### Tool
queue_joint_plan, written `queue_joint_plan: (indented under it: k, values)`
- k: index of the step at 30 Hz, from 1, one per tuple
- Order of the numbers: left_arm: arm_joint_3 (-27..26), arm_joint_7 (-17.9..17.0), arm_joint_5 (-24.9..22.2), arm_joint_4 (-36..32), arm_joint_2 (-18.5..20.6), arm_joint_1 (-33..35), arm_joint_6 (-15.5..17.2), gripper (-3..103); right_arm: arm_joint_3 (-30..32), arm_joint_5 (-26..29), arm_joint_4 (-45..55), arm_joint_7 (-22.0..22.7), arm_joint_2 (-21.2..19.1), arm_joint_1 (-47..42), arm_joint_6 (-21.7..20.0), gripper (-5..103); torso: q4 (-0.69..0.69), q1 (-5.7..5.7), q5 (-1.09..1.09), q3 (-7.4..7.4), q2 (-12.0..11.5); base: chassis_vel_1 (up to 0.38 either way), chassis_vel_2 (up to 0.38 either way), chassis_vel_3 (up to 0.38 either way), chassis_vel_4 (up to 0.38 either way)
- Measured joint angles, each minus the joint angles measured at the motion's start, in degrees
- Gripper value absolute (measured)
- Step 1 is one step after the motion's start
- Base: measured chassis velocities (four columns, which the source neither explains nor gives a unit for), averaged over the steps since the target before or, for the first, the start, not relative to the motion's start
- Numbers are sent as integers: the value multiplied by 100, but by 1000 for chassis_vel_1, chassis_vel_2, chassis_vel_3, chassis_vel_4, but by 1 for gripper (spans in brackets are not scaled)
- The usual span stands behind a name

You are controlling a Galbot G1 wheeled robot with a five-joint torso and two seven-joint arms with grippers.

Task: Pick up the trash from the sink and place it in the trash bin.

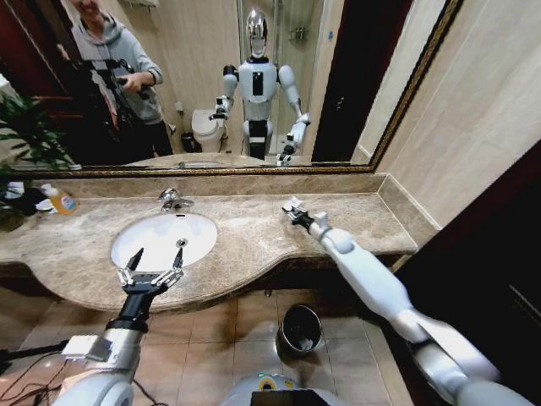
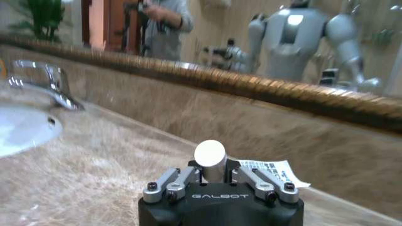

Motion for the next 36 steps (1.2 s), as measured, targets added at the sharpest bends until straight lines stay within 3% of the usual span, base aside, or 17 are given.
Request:
queue_joint_plan:
  k: [3, 8, 11, 14, 16, 18, 20, 23, 25, 27, 29, 32, 33, 35, 36]
  values:
    - [0, -1, 0, 0, -2, 0, 0, 100, 530, 238, 998, 165, -472, -1184, -7, 21, -6, -1, 1, 0, 1, 0, 0, 0, 0]
    - [0, 2, 0, 0, -1, 0, 0, 100, 662, 191, 1526, 261, -480, -1841, 107, 21, 2, -2, 4, 0, 0, 0, 0, 0, 0]
    - [0, 0, 0, 0, -1, 0, 0, 100, 1049, 42, 2002, 283, -613, -2596, 375, 21, 5, 0, 3, 0, 0, 5, 43, 24, 20]
    - [-1, -2, 0, 0, -1, 0, 0, 100, 1820, -157, 2481, 130, -869, -3960, 932, 21, -2, 0, 1, 0, 0, 2, 22, 0, -3]
    - [0, -1, 0, 0, -1, 0, 0, 100, 2010, -192, 2541, 101, -857, -4212, 1056, 21, -3, -1, 1, -1, 0, 0, 0, 0, 0]
    - [0, 0, 0, 0, -1, 0, 0, 100, 2494, -293, 2663, 43, -683, -4946, 1396, 21, -2, -2, 0, -1, 0, 0, 0, 0, 0]
    - [-1, 0, 0, 0, -2, 1, 0, 100, 2534, -314, 2664, 45, -619, -5208, 1520, 21, -1, -2, 1, -1, 0, 0, 0, 0, 0]
    - [-1, -2, 0, 0, -1, 0, 0, 100, 2414, -485, 2482, 49, -401, -5665, 1765, 21, 0, -1, -6, -1, 0, 0, 0, 0, 0]
    - [0, -1, 0, 0, -1, 0, 0, 100, 2039, -784, 1877, 149, -7, -5862, 2079, 21, 1, -1, 0, -1, 0, 0, 0, 0, 0]
    - [0, -1, 0, 0, -1, 0, 0, 100, 1927, -812, 1701, 201, 108, -5896, 2094, 21, 0, -1, 3, 0, 0, 0, 0, 0, 0]
    - [0, 0, 0, 0, -1, 0, 0, 100, 1450, -888, 995, 370, 459, -5790, 1722, 21, -3, -1, -7, 0, 0, 0, 0, 0, 0]
    - [-1, -1, 1, 0, -1, 0, 0, 100, 1259, -980, 597, 415, 626, -5587, 1533, 21, -2, -2, -1, 0, 1, 0, 0, 0, 0]
    - [0, 0, 0, 0, -1, 0, 0, 100, 1008, -1450, -485, 481, 1089, -4893, 1313, 21, 0, -1, 3, 0, 0, 0, 0, 0, 0]
    - [-1, -1, 0, 0, -2, 0, 0, 100, 982, -1567, -671, 500, 1178, -4756, 1291, 21, 0, -1, 2, 0, 0, 0, 0, 0, 0]
    - [-1, -1, 0, 0, -1, 0, 0, 100, 873, -1893, -1198, 510, 1380, -4332, 1231, 21, 2, 0, 1, 0, 0, 0, 0, 0, 0]
